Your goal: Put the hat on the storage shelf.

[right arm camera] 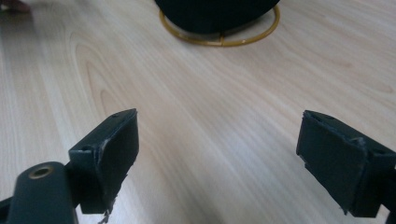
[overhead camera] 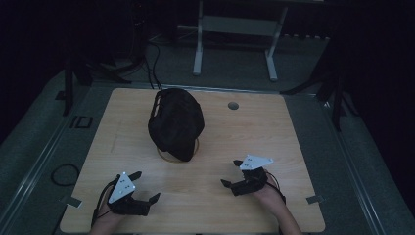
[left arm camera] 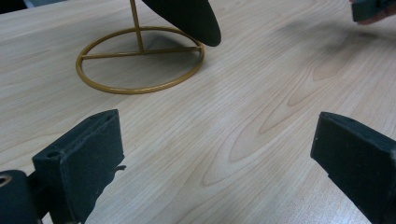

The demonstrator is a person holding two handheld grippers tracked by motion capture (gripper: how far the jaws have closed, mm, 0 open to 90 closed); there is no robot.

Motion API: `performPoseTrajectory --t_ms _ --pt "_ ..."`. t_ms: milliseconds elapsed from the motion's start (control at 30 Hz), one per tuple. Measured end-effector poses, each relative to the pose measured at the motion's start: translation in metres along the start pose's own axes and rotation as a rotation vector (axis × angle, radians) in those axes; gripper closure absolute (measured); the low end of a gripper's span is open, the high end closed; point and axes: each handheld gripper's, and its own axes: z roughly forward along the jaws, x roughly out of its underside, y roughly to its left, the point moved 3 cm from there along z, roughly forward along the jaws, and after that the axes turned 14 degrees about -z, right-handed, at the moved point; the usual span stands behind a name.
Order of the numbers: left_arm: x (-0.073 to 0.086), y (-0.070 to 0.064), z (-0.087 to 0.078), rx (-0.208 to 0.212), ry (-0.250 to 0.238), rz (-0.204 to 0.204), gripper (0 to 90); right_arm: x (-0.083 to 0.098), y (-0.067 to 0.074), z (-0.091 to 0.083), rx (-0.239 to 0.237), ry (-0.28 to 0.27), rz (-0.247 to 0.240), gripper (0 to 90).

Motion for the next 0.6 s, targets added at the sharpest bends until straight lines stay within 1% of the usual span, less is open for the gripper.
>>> performPoseTrajectory --t_ms 33,133,233,300,433,533,600 --pt "0.0 0.0 0.0 0.001 -0.001 -0.001 2.9 0.002 0.001 -0.002 -0.013 -0.01 0.0 12.8" --pt "-0.001 -0.001 -0.001 -0.005 -0.008 0.005 2.9 0.007 0.004 -0.006 -0.023 -0.031 -0.003 12.9" --pt "-0.001 -0.003 0.0 0.0 -0.004 0.012 2.9 0.012 0.007 -0.009 -0.029 -0.025 -0.002 12.9" --pt "0.0 -0.003 0.0 0.0 0.002 0.011 2.9 0.015 0.008 -0.011 -0.026 -0.016 0.004 12.9" --pt "0.0 -0.002 0.001 0.003 0.003 0.008 2.9 0.02 0.008 -0.014 -0.015 -0.015 0.012 13.0" --pt "0.0 -0.002 0.001 0.004 0.006 0.009 2.9 0.026 0.008 -0.016 -0.003 -0.002 0.008 13.1" --pt "0.0 -0.002 0.001 0.004 0.005 0.009 2.9 0.03 0.008 -0.017 0.0 0.003 0.013 13.2"
